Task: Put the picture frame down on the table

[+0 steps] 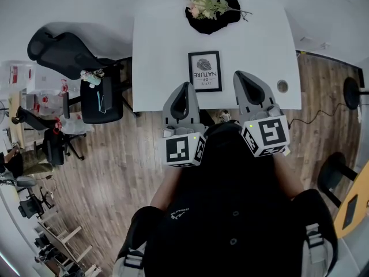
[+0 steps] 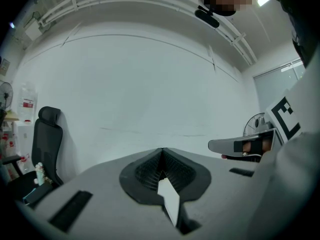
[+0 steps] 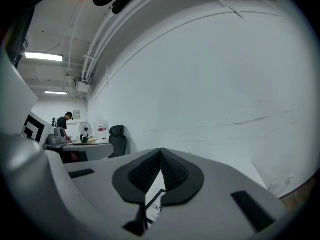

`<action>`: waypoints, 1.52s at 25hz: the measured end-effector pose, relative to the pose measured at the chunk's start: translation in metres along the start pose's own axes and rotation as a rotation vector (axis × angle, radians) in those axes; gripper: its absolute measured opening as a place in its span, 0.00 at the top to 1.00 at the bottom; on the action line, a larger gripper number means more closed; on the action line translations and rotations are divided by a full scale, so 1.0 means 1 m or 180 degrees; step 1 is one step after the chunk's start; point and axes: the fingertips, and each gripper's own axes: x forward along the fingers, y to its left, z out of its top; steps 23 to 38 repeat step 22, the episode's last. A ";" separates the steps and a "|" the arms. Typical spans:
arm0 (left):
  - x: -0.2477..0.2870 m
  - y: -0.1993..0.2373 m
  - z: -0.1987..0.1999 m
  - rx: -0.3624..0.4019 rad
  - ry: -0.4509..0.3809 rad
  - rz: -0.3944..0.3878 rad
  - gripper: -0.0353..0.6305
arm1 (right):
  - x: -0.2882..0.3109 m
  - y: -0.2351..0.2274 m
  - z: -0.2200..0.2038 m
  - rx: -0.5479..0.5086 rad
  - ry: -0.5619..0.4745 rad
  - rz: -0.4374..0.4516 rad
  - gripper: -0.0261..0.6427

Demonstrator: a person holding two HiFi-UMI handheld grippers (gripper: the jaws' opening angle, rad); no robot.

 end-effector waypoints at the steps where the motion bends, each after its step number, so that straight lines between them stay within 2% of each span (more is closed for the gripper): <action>1: 0.000 0.000 0.000 -0.0004 -0.0001 0.0004 0.94 | 0.000 0.000 0.000 -0.0001 0.0002 0.0002 0.96; 38: -0.001 0.005 -0.003 -0.0039 0.0020 0.0021 0.94 | 0.006 0.005 -0.005 0.0000 0.0066 0.0053 0.96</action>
